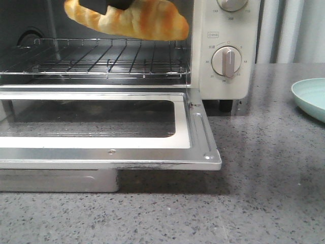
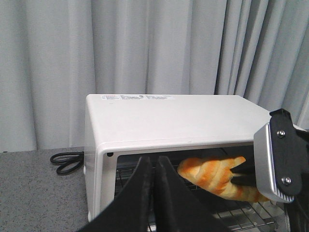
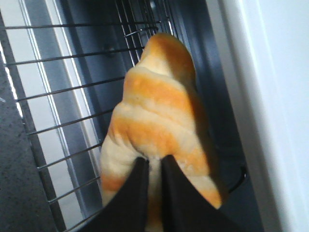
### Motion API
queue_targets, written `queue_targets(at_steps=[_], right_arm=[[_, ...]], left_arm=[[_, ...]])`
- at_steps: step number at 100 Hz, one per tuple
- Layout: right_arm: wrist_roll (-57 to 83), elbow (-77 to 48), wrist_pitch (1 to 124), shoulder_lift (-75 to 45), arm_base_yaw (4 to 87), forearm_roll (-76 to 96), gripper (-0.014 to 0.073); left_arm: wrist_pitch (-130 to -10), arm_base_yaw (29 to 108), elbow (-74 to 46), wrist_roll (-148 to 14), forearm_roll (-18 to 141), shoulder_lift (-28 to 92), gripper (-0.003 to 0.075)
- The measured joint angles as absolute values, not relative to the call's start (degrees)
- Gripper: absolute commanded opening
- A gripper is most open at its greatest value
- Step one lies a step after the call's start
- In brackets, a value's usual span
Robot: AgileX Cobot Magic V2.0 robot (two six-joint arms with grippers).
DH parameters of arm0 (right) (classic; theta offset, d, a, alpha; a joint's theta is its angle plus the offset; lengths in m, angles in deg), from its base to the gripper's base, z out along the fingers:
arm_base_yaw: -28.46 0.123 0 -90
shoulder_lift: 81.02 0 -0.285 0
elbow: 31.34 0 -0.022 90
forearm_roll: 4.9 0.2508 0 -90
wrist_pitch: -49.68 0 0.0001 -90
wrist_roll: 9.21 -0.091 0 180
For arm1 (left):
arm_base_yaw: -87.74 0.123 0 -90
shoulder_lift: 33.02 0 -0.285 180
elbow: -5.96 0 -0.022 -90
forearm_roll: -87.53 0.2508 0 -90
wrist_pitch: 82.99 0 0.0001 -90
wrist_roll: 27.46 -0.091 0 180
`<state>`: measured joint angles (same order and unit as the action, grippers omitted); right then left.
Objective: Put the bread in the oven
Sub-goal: 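Lower the croissant onto the wire rack and open the right gripper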
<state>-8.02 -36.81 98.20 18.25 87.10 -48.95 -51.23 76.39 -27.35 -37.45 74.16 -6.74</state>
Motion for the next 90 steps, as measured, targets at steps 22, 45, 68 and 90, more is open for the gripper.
queue_targets(at_steps=[22,45,68,90], right_arm=[[-8.0,-36.8,97.5,18.3,86.6,-49.2,-0.0048],[-8.0,-36.8,95.9,18.3,86.6,-49.2,-0.0041],[-8.0,-36.8,95.7,18.3,86.6,-49.3,0.0257],[-8.0,-36.8,95.4,18.3,86.6,-49.3,0.0302]], left_arm=[[-50.6,76.4,-27.4,-37.5,74.2,-6.7,-0.0021],[-50.6,76.4,-27.4,-37.5,74.2,-6.7,-0.0021],[-50.6,76.4,-27.4,-37.5,74.2,-6.7,-0.0021],[-50.5,76.4,-27.4,-37.5,74.2,-6.7,-0.0021]])
